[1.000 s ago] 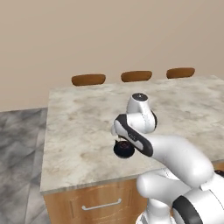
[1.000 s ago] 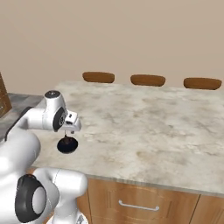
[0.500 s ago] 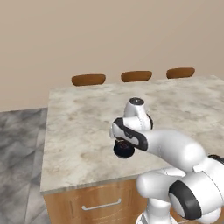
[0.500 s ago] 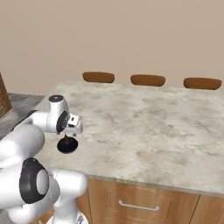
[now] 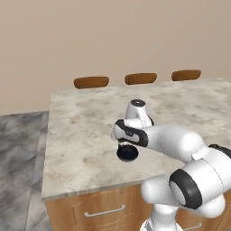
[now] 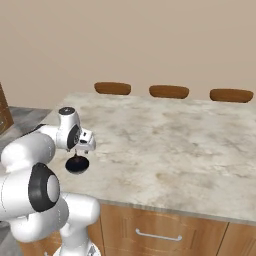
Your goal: Pick the teapot and jar and place them in the sink. Then turn on the water.
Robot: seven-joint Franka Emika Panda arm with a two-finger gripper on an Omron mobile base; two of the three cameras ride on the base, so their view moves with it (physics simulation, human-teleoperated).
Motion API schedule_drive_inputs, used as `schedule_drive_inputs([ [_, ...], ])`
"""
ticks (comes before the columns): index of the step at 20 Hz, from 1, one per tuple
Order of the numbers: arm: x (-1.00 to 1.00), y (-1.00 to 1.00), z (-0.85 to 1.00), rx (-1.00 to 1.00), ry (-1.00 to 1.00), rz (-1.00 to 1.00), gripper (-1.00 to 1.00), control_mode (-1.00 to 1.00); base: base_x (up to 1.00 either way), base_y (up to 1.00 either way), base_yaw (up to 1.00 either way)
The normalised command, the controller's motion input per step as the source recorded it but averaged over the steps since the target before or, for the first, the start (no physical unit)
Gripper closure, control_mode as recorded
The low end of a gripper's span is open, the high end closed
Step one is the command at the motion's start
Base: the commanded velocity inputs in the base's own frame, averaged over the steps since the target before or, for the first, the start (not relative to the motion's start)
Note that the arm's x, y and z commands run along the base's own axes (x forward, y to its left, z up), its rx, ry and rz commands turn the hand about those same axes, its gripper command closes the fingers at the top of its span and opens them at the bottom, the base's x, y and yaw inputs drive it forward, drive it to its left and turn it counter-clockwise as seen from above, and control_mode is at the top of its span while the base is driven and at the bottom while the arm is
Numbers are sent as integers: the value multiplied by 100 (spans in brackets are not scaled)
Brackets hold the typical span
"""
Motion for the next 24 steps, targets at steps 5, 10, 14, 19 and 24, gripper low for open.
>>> schedule_drive_inputs([
  [5, 1, 0, -9, 0, 12, 1, 100, -100, 0, 0, 0],
  [10, 0, 0, -4, 0, 14, 1, 100, -100, 0, 0, 0],
  [14, 0, 0, 0, 0, 19, 0, 100, -100, 0, 0, 0],
  [19, 1, 0, 7, -1, 6, 0, 100, -100, 0, 0, 0],
  [24, -15, 0, 58, 0, -6, 0, 100, -100, 0, 0, 0],
])
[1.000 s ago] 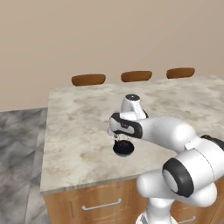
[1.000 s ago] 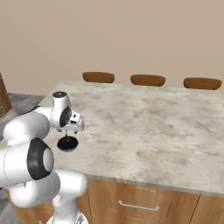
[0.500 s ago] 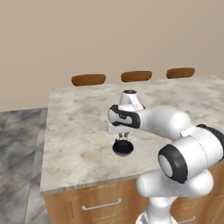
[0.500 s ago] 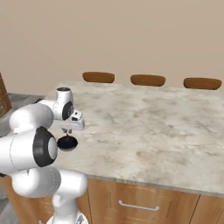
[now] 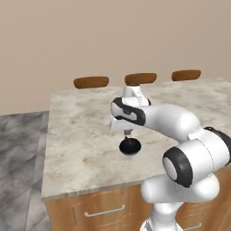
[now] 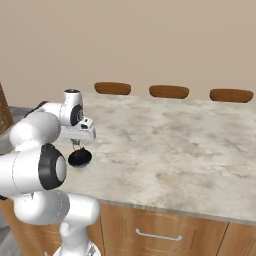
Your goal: Pick the teapot and jar and place them in the sink. Then turn on the water.
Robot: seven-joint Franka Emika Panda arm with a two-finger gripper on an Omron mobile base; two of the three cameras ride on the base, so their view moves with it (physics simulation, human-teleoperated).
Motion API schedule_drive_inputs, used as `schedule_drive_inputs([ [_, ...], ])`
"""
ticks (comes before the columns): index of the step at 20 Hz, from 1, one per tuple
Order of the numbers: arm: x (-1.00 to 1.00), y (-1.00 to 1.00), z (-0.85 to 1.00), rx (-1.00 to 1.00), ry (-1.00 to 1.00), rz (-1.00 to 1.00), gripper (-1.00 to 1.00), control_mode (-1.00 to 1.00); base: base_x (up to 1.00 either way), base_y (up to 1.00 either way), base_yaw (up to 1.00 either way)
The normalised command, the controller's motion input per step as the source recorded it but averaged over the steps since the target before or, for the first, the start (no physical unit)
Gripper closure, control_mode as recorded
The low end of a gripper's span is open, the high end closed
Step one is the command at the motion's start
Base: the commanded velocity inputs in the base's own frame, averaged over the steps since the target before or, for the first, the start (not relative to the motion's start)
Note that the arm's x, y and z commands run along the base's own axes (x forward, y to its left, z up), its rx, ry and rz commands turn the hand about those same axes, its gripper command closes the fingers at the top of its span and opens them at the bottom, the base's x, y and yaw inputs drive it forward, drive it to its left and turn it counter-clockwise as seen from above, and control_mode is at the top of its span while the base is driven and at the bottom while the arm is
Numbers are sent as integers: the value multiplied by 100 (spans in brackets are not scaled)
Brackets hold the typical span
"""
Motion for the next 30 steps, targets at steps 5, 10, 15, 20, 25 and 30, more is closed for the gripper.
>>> schedule_drive_inputs([
  [5, -21, 0, 74, 0, -4, 0, 100, -100, 0, 0, 0],
  [10, -29, -6, 64, 0, -9, 0, 100, -100, 0, 0, 0],
  [15, -29, -11, 43, 0, -14, 0, 100, -100, 0, 0, 0],
  [20, -30, -19, 27, 0, -12, 0, 100, -100, 0, 0, 0],
  [25, -32, -8, 17, 0, 0, 0, 100, -100, 0, 0, 0],
  [30, -51, -11, 16, 0, 0, 0, 100, -100, 0, 0, 0],
])
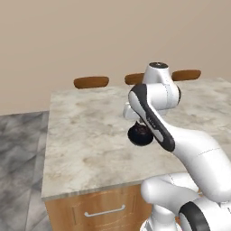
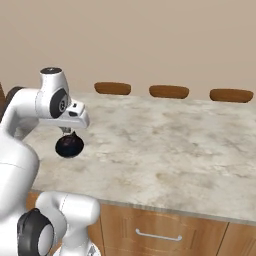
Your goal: Pick the teapot and jar and place them in the sink. Then turn on the water.
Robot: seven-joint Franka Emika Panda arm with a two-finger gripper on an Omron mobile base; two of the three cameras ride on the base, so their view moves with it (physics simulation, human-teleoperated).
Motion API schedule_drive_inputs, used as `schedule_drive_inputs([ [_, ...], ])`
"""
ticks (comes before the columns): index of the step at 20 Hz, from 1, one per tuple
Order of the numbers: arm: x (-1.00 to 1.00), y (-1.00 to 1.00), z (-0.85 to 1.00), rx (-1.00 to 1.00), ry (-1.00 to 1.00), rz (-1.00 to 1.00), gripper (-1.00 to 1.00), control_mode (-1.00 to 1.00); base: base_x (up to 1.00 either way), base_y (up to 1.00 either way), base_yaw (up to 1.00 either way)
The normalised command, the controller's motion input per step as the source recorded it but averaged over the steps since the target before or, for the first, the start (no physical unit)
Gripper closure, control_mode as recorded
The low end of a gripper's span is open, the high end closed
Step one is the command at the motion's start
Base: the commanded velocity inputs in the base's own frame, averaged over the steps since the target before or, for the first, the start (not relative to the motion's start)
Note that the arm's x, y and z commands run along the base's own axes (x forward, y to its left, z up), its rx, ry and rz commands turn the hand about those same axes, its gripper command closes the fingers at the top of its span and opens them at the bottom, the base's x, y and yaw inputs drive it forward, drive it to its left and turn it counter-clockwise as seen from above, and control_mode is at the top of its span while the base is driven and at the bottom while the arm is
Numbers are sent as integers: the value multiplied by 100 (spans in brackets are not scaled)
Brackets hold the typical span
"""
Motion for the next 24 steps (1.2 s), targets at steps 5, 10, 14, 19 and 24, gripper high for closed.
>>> schedule_drive_inputs([
  [5, -44, -12, 22, 0, 1, 0, 100, -100, 0, 0, 0],
  [10, -16, -4, 5, 0, 0, 0, 100, 100, -31, 0, 0],
  [14, 0, 0, 0, 0, 0, 0, 100, 100, -80, 0, 0],
  [19, 0, 0, 0, 0, 0, 0, 100, 100, -73, 31, 22],
  [24, 0, 0, 0, 0, 0, 0, 100, 100, -19, 58, 59],
])
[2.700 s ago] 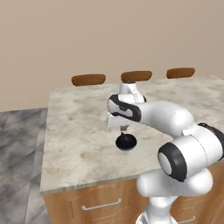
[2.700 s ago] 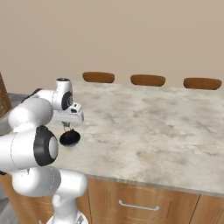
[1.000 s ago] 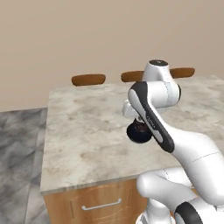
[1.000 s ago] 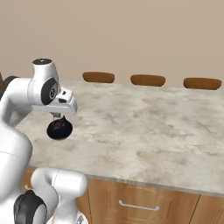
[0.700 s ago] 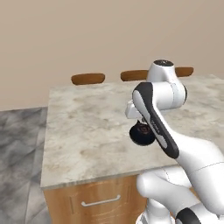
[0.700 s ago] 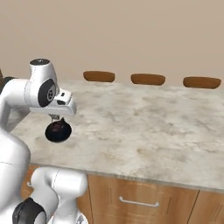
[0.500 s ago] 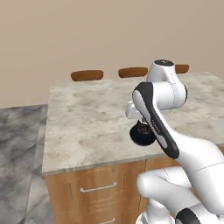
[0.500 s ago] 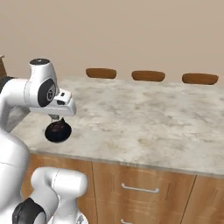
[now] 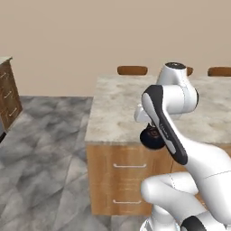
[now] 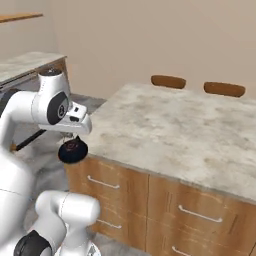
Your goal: Pick the teapot and jar and place them in the sink. Then turn on the water.
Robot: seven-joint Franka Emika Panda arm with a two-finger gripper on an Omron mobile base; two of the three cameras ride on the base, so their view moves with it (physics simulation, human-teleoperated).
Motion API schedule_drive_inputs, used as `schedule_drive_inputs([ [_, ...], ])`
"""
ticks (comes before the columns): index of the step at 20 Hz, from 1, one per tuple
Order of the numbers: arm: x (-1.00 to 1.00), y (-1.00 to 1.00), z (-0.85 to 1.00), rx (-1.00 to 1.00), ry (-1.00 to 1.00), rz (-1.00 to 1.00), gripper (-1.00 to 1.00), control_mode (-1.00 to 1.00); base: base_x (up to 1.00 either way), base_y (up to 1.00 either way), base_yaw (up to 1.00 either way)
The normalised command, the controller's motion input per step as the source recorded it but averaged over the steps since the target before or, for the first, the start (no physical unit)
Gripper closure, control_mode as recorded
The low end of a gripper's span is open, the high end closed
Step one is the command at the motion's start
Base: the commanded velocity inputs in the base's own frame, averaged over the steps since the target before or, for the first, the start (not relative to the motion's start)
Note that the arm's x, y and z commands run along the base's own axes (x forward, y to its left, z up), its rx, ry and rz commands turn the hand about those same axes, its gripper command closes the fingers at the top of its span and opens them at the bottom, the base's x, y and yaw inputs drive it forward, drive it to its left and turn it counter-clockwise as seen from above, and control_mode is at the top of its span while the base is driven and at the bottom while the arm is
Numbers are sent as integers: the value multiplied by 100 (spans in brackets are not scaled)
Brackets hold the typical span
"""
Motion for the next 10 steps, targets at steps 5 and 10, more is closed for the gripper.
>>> schedule_drive_inputs([
  [5, 0, 0, 0, 0, 0, 0, 100, 100, -2, 61, 69],
  [10, 0, 0, 0, 0, 0, 0, 100, 100, 0, 79, 65],
])
